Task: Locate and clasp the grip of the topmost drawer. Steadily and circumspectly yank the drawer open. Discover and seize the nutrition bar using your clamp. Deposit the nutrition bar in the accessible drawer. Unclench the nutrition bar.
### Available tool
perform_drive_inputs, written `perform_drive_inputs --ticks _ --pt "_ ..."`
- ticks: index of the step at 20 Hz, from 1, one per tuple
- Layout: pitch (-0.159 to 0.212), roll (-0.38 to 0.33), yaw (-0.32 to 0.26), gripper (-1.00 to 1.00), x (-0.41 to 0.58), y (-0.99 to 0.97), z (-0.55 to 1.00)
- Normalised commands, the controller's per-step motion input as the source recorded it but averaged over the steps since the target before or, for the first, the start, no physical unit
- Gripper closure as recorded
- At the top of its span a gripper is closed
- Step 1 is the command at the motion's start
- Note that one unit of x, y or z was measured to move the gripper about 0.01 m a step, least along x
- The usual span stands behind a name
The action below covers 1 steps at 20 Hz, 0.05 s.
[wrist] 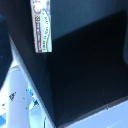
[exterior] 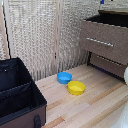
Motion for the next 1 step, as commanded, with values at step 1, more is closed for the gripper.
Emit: perform_drive_inputs --ticks 1 --pt "0.023 0.026 -0.175 -1.0 0.263 0.0 0.11"
